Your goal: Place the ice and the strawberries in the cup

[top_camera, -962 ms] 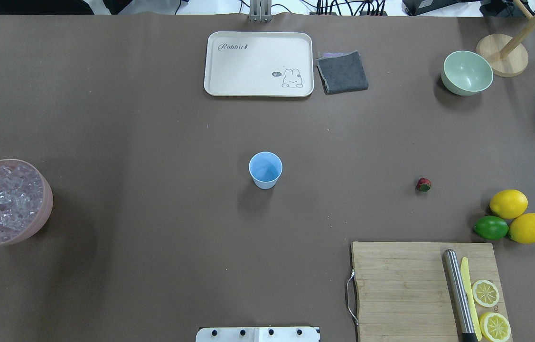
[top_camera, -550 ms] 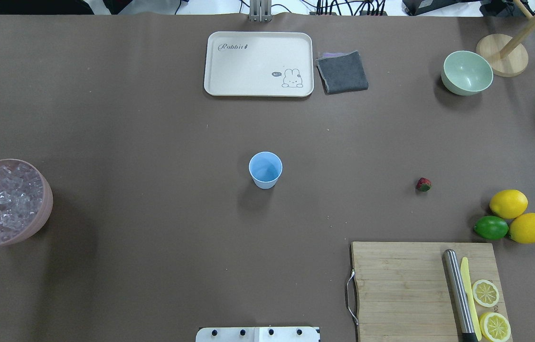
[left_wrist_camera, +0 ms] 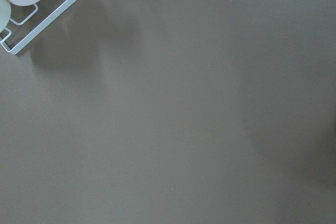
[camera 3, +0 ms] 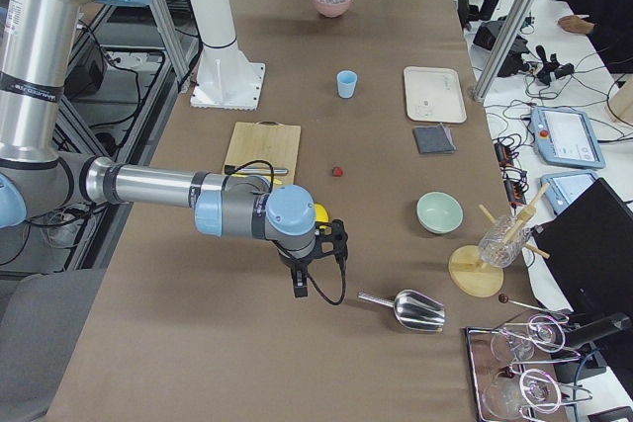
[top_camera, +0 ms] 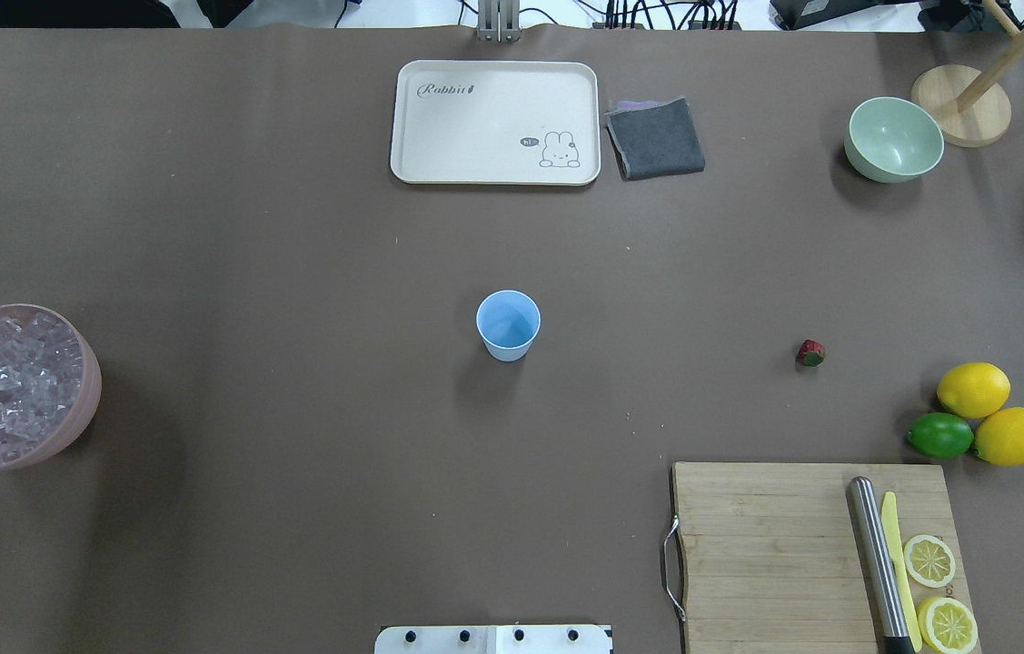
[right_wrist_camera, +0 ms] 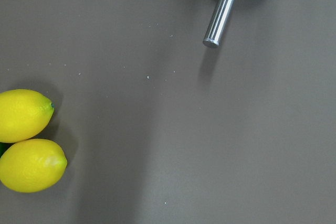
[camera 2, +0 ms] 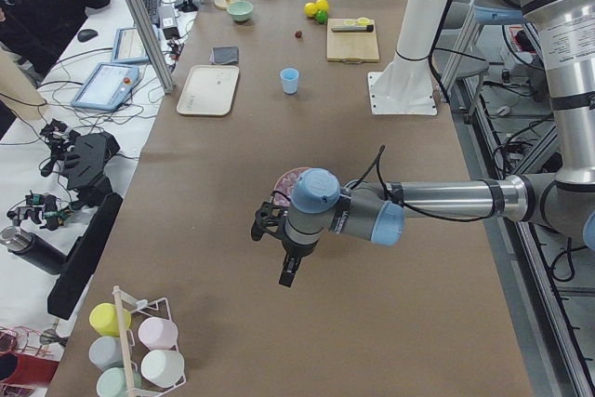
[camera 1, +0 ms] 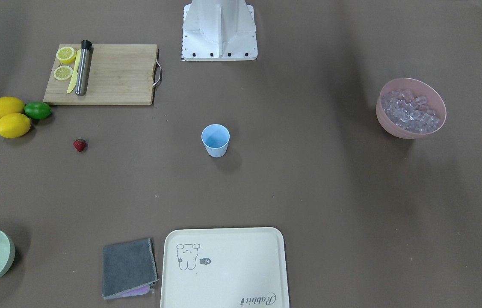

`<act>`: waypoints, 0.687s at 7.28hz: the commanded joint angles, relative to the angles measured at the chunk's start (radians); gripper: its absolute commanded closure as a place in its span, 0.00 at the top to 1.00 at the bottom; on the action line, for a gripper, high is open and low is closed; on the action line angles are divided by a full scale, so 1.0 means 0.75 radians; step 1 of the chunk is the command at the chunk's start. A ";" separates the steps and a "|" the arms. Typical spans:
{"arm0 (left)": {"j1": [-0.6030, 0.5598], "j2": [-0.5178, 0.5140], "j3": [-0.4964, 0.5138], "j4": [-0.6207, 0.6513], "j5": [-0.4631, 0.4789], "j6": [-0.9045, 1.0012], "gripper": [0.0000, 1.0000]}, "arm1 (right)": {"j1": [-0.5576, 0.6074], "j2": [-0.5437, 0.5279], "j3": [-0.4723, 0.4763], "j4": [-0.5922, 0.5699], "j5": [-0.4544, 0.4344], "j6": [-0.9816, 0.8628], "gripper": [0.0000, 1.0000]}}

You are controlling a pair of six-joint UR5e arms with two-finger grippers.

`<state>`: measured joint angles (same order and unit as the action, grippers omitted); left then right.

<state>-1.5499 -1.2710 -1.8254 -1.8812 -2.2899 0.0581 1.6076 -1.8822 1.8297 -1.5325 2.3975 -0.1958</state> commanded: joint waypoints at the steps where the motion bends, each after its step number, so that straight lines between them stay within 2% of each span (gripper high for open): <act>1: 0.001 -0.003 -0.008 0.003 0.000 0.000 0.98 | 0.000 0.000 -0.002 -0.002 -0.002 0.003 1.00; 5: 0.003 0.017 -0.014 -0.063 0.000 -0.002 0.98 | 0.002 0.002 -0.002 0.000 -0.002 -0.003 1.00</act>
<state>-1.5483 -1.2644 -1.8372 -1.9110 -2.2890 0.0595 1.6081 -1.8808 1.8291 -1.5335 2.3951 -0.1933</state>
